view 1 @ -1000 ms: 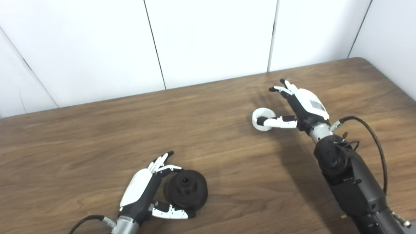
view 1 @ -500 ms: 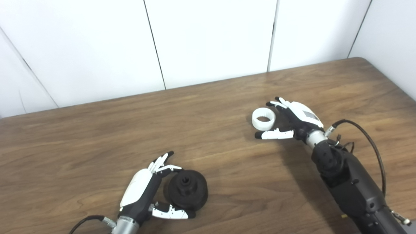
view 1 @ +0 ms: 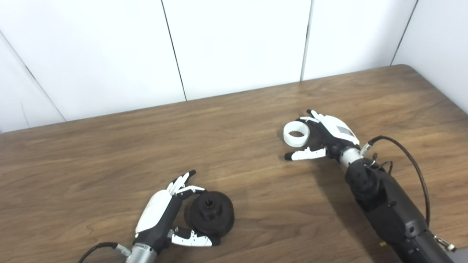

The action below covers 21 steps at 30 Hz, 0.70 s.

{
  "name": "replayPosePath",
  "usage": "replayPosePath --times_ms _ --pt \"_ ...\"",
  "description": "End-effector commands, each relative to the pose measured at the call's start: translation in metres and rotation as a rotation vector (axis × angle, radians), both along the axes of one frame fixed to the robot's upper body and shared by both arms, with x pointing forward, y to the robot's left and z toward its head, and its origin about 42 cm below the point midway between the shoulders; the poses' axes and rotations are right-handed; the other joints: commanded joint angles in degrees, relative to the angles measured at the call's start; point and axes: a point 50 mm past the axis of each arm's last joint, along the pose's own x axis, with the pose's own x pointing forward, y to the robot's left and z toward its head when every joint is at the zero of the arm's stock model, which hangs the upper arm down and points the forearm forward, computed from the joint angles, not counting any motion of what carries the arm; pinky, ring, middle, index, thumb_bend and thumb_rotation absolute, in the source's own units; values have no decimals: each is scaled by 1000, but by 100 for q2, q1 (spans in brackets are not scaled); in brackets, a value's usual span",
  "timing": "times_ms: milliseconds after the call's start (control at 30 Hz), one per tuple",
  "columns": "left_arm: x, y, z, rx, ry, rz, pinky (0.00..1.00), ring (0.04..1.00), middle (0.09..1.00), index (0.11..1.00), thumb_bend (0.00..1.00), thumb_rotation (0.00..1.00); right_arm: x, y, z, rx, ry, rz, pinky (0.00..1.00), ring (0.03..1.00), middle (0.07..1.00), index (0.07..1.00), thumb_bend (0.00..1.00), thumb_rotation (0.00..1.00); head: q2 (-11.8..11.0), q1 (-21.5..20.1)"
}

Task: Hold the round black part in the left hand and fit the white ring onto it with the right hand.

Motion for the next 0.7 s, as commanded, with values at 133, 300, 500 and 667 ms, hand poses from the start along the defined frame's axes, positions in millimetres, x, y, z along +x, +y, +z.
replayPosePath --times_ms 133,300,500,667 --pt "2 -2 10 -5 -45 -7 1000 1000 1000 595 917 271 9 8 11 31 -93 19 990 1000 997 751 884 435 18 16" --pt "2 -2 11 -5 -44 -7 1000 1000 1000 596 917 274 7 10 7 58 -151 2 994 980 944 638 783 287 36 33" --pt "3 -2 12 -9 -42 -5 1000 1000 1000 594 920 268 6 8 0 84 -230 4 1000 947 892 492 527 147 41 43" --pt "5 -1 14 -9 -41 -5 1000 1000 1000 594 923 268 7 7 -2 73 -267 12 1000 929 867 485 517 138 61 59"
